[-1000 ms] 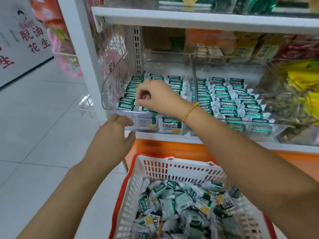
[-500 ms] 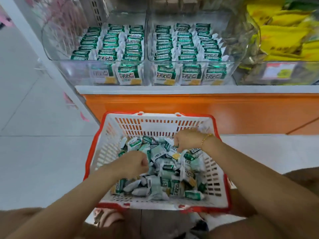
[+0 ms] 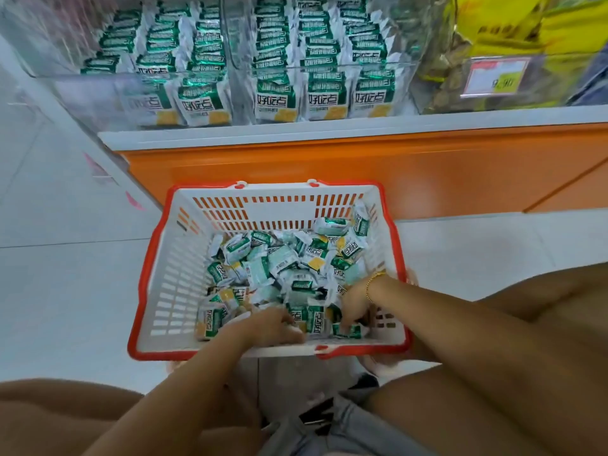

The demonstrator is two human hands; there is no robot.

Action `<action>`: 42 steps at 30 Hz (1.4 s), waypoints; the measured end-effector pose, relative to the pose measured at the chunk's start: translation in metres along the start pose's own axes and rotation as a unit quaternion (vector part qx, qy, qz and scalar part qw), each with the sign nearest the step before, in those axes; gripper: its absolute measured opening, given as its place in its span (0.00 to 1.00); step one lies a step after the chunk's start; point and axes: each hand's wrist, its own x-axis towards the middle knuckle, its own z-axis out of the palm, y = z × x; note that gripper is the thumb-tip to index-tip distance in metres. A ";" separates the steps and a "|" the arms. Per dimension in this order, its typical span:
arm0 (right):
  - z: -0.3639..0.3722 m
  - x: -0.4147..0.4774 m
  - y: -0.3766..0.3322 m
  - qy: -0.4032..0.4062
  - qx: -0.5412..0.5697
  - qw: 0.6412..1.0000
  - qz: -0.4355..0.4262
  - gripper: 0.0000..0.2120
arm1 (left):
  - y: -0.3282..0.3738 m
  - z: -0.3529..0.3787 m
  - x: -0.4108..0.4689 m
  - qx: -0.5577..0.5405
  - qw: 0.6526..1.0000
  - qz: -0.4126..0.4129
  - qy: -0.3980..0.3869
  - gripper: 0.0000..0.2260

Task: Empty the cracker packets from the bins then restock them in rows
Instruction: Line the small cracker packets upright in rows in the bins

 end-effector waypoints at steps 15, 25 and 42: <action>-0.042 -0.017 0.025 -0.042 0.362 0.924 -0.116 0.19 | 0.000 -0.064 -0.035 -0.651 0.758 -0.027 0.041 0.31; -0.125 -0.100 0.026 0.231 0.538 0.735 -0.343 0.43 | 0.028 -0.113 -0.073 -0.747 0.634 0.078 0.181 0.26; -0.136 -0.148 -0.022 0.164 0.638 0.624 -0.420 0.20 | 0.038 -0.124 -0.079 -0.743 0.616 0.124 0.229 0.18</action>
